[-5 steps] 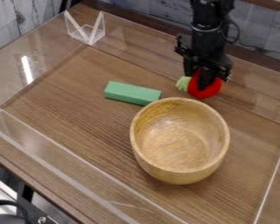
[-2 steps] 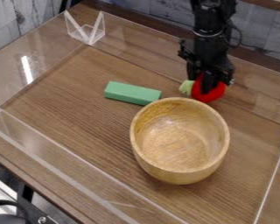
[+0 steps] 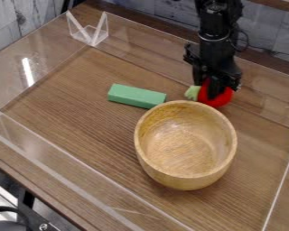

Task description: Move the red fruit to the right side of the table

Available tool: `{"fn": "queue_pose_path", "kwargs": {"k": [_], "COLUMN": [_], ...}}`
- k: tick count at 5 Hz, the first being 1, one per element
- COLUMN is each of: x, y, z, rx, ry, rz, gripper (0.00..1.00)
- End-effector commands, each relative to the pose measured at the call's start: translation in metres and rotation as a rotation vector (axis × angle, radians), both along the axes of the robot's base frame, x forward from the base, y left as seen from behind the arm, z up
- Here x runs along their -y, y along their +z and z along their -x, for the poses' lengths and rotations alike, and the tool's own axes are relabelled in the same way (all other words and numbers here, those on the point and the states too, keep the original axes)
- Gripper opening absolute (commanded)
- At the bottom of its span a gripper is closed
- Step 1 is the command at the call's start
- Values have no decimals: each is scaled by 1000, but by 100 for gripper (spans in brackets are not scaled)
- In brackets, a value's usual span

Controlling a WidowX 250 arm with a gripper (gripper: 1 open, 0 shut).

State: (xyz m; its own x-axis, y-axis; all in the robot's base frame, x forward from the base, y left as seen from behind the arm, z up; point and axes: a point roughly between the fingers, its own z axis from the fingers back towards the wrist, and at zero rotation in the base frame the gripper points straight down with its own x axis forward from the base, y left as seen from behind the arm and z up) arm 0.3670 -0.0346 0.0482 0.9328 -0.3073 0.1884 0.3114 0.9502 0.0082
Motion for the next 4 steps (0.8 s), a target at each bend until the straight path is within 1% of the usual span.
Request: {"fn": "queue_pose_path", "kwargs": {"k": [1,2,3,4], "x": [-5,-7,1,13], "y": [18,19,42,64], "z": [-6,-5,-6,-10], "rx": [55,60,85,110], "ry": [14,21,58,99], "rz": [9,14,-9,-24], "gripper": [0,0,0,0]}}
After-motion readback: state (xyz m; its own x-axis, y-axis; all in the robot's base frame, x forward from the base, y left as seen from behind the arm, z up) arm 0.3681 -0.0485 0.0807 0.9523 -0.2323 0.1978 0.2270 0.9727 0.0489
